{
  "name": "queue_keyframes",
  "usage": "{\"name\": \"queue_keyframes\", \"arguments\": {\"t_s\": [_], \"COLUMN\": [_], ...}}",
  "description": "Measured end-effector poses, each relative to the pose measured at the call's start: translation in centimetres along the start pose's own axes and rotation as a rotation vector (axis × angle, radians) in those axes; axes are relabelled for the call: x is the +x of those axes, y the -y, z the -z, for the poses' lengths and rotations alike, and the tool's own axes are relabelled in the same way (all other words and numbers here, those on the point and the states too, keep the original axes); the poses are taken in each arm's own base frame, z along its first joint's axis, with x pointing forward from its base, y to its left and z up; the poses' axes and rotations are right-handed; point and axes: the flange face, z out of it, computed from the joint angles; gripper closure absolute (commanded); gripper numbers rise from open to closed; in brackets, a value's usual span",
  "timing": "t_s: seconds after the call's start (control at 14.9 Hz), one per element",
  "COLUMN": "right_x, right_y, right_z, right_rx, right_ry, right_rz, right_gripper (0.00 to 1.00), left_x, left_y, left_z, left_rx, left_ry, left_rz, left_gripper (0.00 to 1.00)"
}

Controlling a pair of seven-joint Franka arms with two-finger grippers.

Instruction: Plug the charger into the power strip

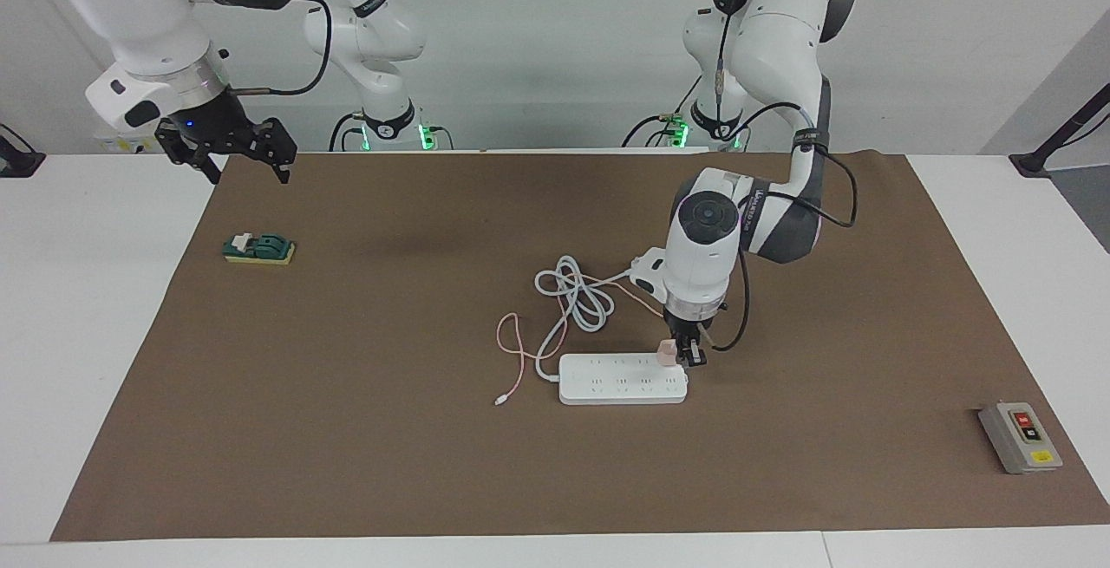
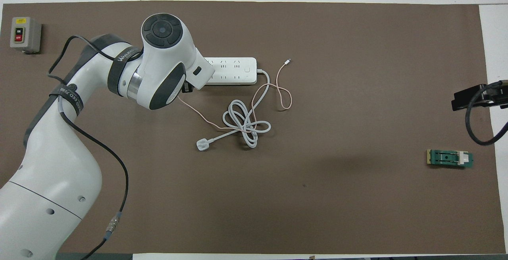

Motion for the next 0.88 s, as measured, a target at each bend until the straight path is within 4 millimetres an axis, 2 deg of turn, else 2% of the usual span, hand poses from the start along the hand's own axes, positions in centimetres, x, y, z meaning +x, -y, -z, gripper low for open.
{"name": "queue_keyframes", "arguments": {"t_s": [0.4,0.88], "right_x": [0.0,0.0], "right_y": [-0.02,-0.02], "right_z": [0.0,0.0], "right_rx": [0.0,0.0], "right_ry": [0.0,0.0], "right_rz": [0.0,0.0], "right_gripper": [0.0,0.0], "left_x": [0.41,0.0], "left_y": [0.37,0.64], "left_z": [-0.71,-0.84], "left_rx": [-0.017,-0.031], "left_ry": [0.018,-0.002], "left_rz": [-0.007,0.016], "left_gripper": [1.0,1.0]}}
